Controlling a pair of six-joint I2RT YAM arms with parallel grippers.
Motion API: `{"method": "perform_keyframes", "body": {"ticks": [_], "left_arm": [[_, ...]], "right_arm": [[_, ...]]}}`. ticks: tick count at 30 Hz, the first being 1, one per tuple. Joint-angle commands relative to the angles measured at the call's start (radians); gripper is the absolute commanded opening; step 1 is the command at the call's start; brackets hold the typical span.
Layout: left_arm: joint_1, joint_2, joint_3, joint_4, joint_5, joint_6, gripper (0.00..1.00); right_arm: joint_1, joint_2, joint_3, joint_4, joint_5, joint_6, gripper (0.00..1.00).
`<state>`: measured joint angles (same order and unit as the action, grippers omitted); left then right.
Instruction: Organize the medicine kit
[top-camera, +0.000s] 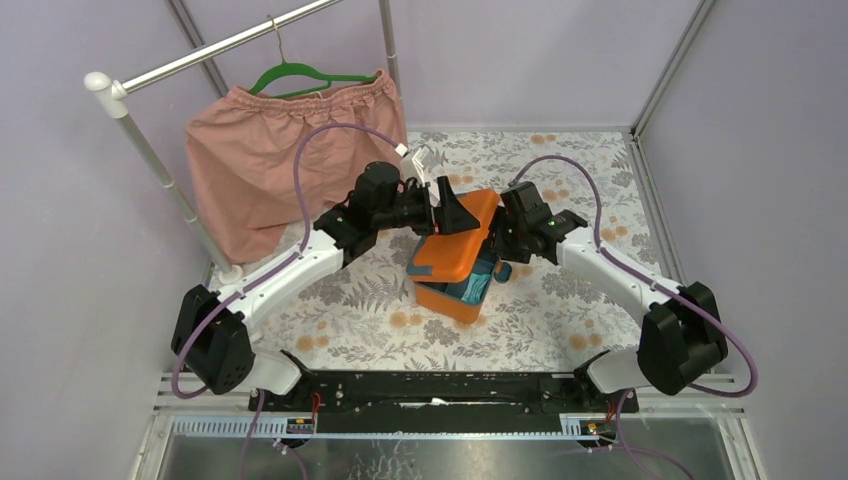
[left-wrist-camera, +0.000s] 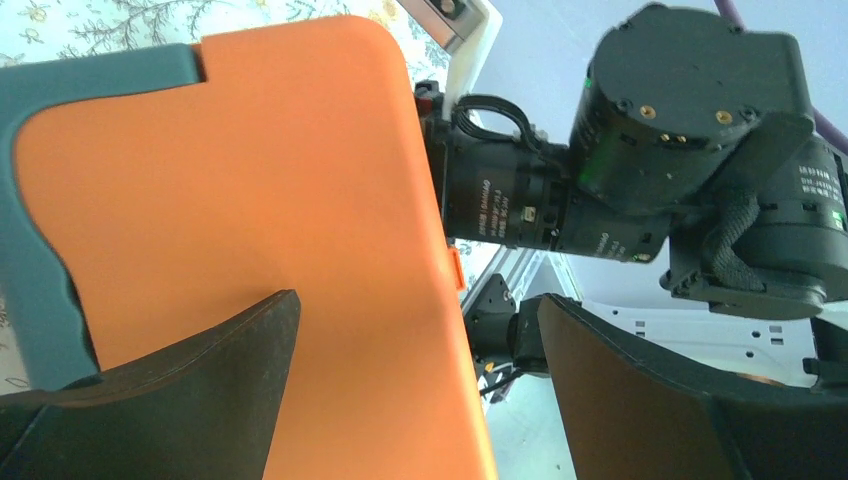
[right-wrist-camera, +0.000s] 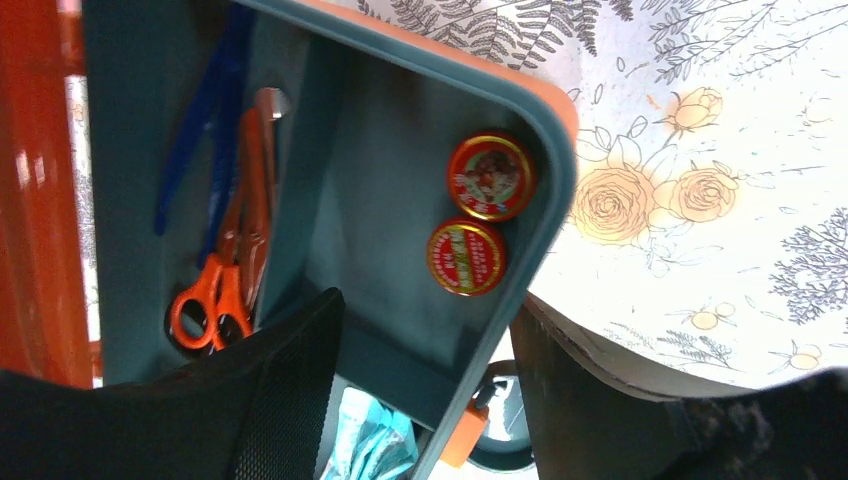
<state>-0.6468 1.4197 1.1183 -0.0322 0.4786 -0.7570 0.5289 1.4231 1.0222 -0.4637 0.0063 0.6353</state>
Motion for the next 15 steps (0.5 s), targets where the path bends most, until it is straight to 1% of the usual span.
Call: {"method": "perform_keyframes", "body": {"ticks": [1,9,15], "left_arm": [[-0.005,-0.017,0.073,-0.064,-0.028,0.028,0.98],[-0.005,-0.034,0.115,-0.130,-0.098,0.088,0.98],[-0.005,-0.019,0.087,-0.108,-0.064,0.072,0.98]], "right_arm": [[0.010,-0.095,0.019,-0.013,0.056,0.021,0.70],[0.010,-0.179,0.036,-0.061,0.129,0.021,0.74],[0.010,-0.211,0.044,-0.114,0.202,0.017,0.75]]}}
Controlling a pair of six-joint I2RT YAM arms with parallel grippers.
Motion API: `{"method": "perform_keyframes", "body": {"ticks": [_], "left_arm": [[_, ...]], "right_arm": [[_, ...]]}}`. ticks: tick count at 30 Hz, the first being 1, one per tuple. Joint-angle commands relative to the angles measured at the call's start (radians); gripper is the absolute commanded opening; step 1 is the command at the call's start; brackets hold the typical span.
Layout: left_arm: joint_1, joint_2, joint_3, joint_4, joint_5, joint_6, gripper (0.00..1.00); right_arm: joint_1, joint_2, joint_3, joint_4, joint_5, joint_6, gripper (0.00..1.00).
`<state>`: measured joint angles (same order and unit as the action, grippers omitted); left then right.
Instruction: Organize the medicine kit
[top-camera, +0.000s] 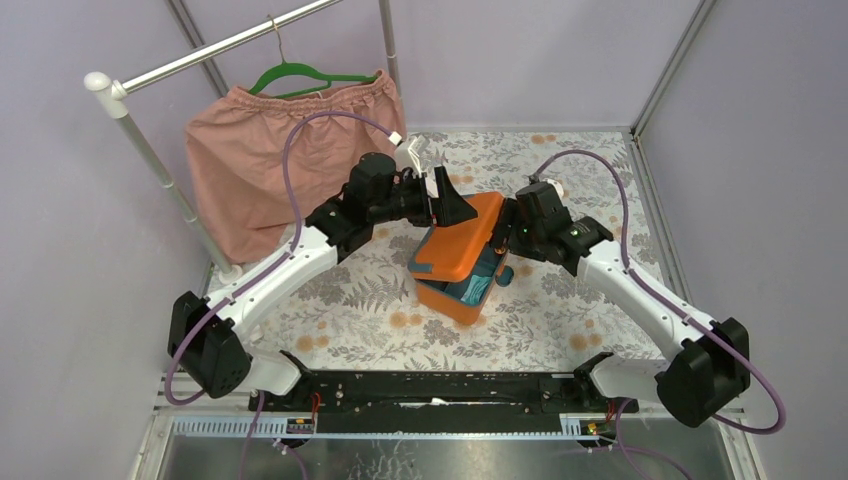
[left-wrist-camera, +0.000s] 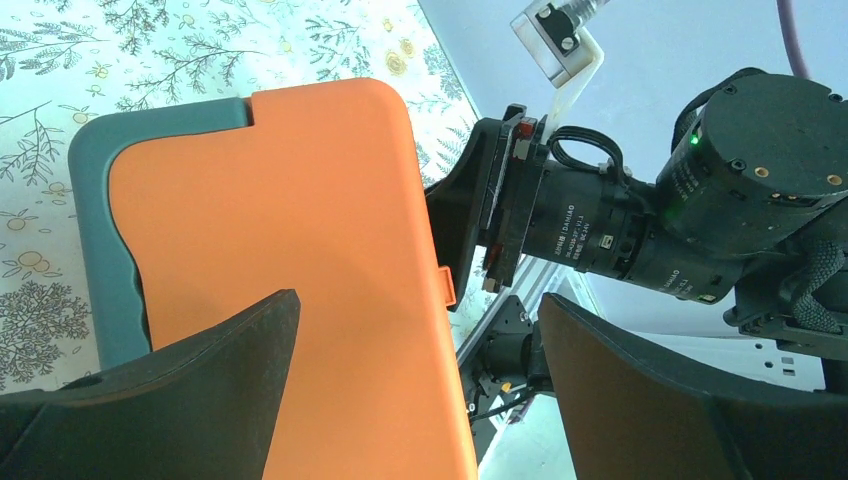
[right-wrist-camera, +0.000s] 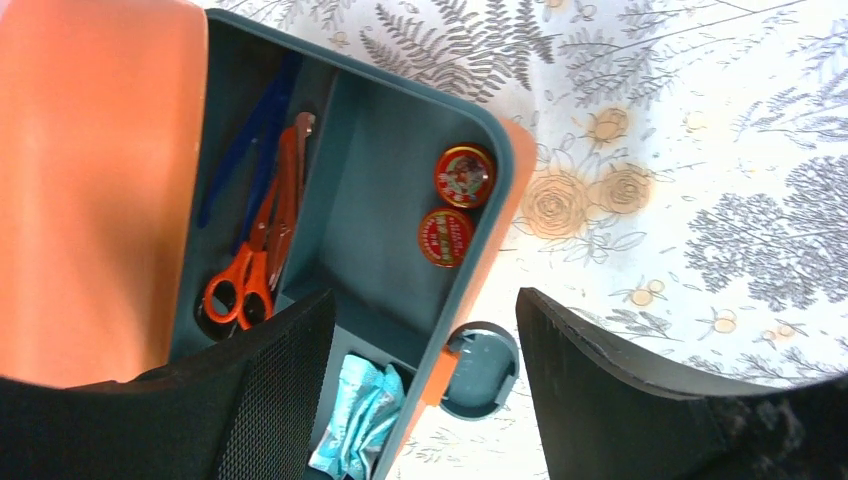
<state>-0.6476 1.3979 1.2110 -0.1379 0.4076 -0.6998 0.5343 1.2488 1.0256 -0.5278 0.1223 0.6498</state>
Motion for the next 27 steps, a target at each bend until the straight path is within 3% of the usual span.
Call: {"method": "perform_keyframes", "body": {"ticks": [1,9,18,27], "left_arm": [[-0.004,0.001,-0.011,0.003,0.008,0.014,0.98],[-0.004,0.014,-0.024,-0.001,-0.005,0.037,0.98],[-0.024,0.042,-0.034,-0.033,-0.041,0.099,0.94],[-0.163,0.063,0.005,-0.117,-0.209,0.195,0.91]], "right_arm": [[0.006,-0.045,0.044,-0.061,0.107,0.000,0.75],[-0.004,-0.103,0.100,-0.188,0.263,-0.038,0.77],[-0.004,-0.114,0.071,-0.190,0.077,-0.033,0.78],[-0.054,-0.152,-0.056,-0.206,0.063,0.012,0.76]]}}
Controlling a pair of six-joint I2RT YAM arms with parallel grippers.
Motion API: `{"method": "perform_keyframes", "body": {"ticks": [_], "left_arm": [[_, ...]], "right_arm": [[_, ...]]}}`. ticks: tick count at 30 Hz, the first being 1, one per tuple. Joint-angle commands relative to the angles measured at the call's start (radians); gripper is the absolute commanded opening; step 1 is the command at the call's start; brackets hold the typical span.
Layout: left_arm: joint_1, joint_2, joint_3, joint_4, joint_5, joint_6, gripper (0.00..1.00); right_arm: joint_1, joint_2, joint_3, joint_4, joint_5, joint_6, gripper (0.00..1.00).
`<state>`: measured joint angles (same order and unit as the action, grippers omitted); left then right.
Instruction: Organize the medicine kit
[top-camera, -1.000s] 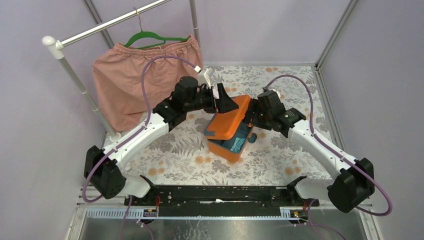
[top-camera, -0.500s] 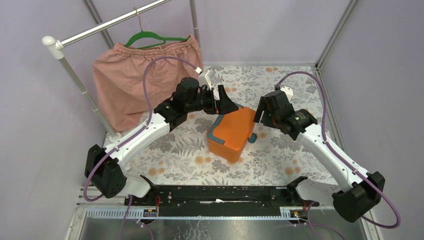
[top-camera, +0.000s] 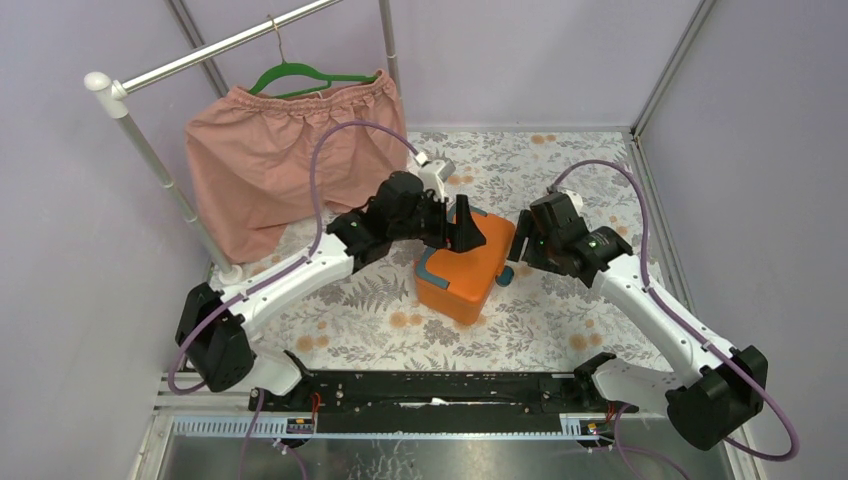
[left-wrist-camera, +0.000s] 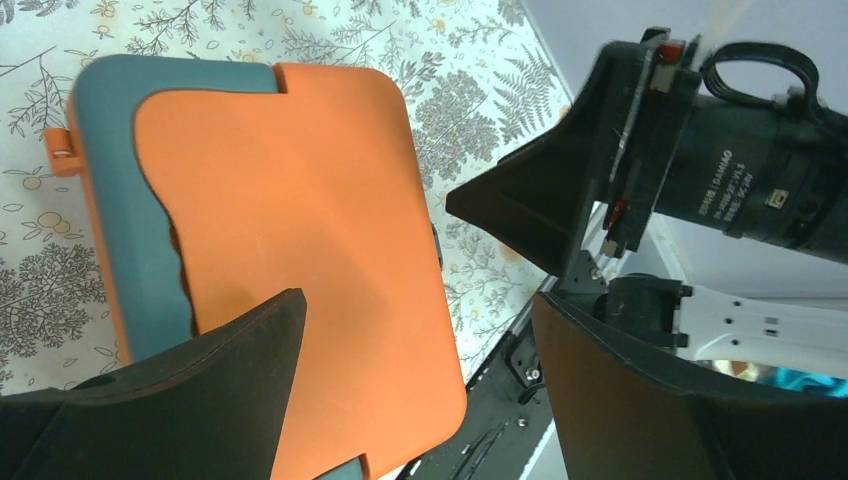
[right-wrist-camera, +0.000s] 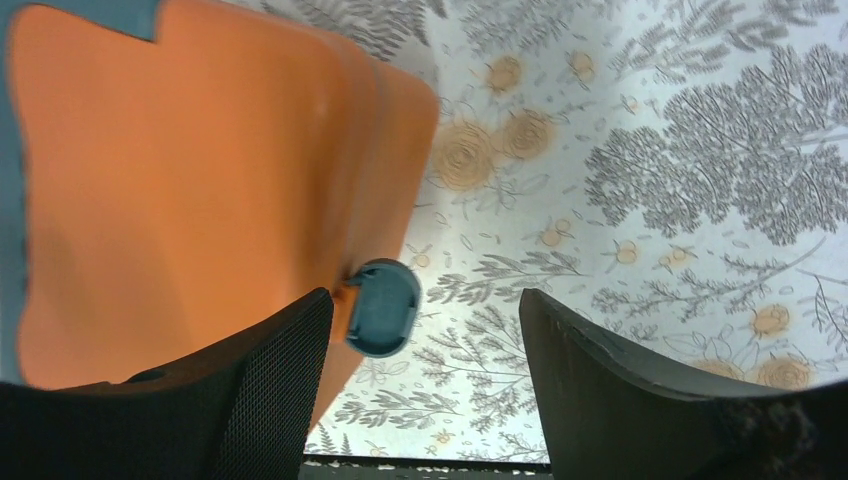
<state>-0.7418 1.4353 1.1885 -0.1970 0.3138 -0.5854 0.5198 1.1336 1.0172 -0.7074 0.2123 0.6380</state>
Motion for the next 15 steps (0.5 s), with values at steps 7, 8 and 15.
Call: {"method": "perform_keyframes", "body": {"ticks": [7,8,15], "left_arm": [[-0.178,0.095,0.095,-0.108,-0.239,0.134,0.90],[-0.186,0.103,0.101,-0.112,-0.251,0.136,0.89],[-0.200,0.153,0.102,-0.119,-0.295,0.140,0.89]], "right_arm": [[-0.174,-0.057,-0.181,0.002,-0.073,0.008,0.75],[-0.186,-0.053,-0.207,0.013,-0.089,0.009,0.75],[-0.241,-0.083,-0.349,0.129,-0.263,0.066,0.75]]}}
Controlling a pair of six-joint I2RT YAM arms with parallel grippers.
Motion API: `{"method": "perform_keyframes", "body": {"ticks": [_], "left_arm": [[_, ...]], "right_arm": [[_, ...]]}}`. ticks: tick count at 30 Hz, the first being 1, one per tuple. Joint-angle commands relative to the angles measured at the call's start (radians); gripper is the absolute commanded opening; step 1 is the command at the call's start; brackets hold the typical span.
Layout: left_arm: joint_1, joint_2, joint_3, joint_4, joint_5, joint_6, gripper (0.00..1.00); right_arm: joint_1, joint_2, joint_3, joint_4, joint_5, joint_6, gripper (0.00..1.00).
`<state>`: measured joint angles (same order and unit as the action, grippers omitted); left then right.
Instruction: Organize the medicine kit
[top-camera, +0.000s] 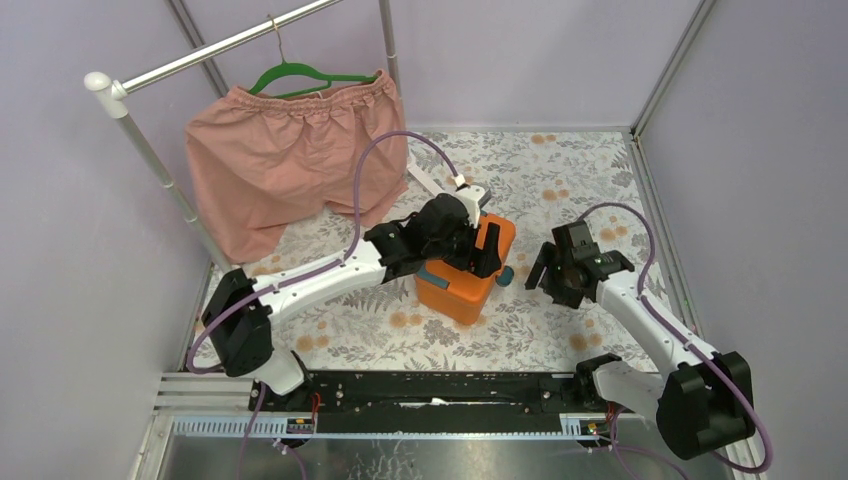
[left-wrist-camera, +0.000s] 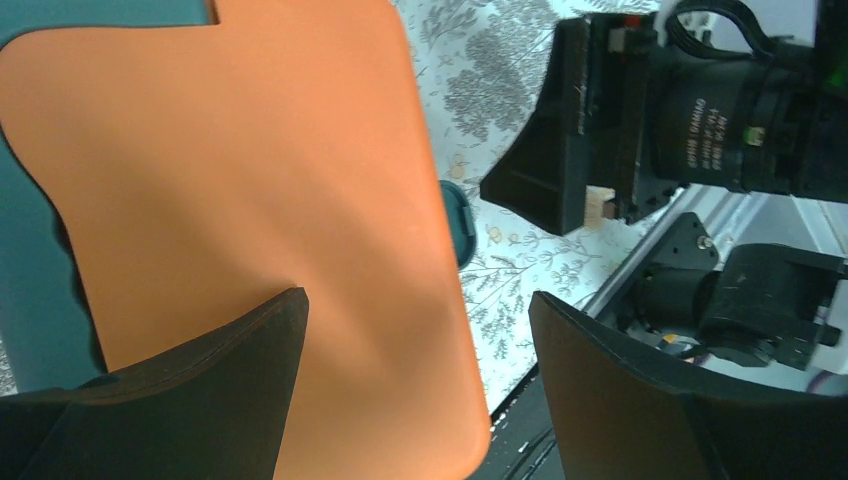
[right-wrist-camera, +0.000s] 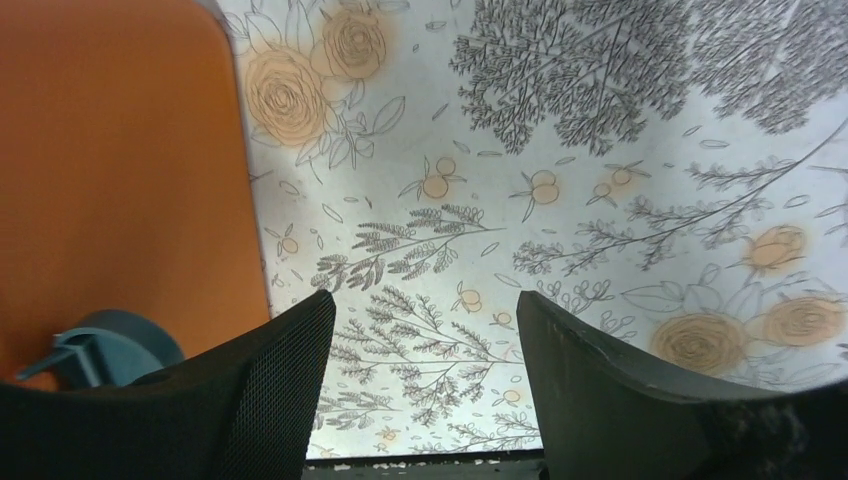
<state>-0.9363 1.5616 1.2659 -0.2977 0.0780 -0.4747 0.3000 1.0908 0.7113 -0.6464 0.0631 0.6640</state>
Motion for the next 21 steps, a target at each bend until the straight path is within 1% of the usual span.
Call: {"method": "perform_keyframes", "body": {"ticks": [1,4,7,11,13,21], "left_arm": [[-0.006,0.032,0.025,-0.018,-0.052,0.028,0.89],[-0.007,0.046,0.032,-0.009,-0.022,0.025,0.89],[-0.009,0.058,0.039,0.001,0.003,0.023,0.89],[-0.010,0.071,0.047,0.005,0.014,0.022,0.89],[-0.010,0.072,0.047,0.007,0.026,0.022,0.89],[-0.017,0.066,0.055,0.018,0.066,0.024,0.89]], "right_arm": [[-0.025,-0.055,-0.058,0.078,-0.128,0.049,0.75],[-0.038,-0.094,-0.111,0.124,-0.176,0.080,0.75],[-0.050,-0.114,-0.174,0.217,-0.252,0.132,0.75],[-0.061,-0.130,-0.247,0.323,-0.302,0.196,0.75],[-0.066,-0.131,-0.267,0.363,-0.317,0.214,0.75],[-0.084,-0.142,-0.306,0.420,-0.317,0.246,0.75]]}}
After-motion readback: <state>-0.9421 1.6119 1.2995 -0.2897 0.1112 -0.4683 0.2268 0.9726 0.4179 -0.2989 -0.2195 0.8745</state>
